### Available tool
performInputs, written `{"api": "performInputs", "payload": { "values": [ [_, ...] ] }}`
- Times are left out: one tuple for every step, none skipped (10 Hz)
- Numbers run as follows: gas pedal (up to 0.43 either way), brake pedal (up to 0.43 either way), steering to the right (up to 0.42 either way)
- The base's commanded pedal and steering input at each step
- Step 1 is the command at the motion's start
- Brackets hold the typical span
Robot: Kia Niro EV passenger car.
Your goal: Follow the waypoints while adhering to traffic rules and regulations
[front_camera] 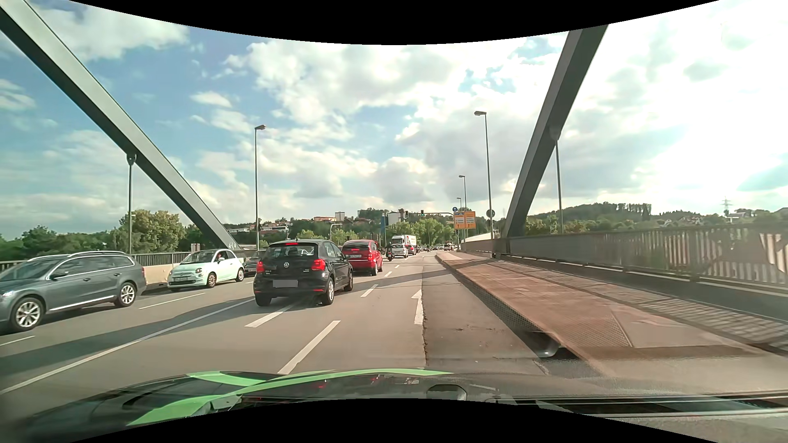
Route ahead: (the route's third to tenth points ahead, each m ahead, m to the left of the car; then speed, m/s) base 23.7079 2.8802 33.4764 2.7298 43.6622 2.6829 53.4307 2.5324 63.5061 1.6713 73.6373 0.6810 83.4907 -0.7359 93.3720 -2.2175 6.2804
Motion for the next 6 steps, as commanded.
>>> {"api": "performInputs", "payload": {
  "values": [
    [0.079,0.000,-0.010],
    [0.079,0.000,-0.006],
    [0.087,0.000,-0.004],
    [0.087,0.000,-0.003],
    [0.087,0.000,-0.003],
    [0.087,0.000,-0.003]
  ]
}}
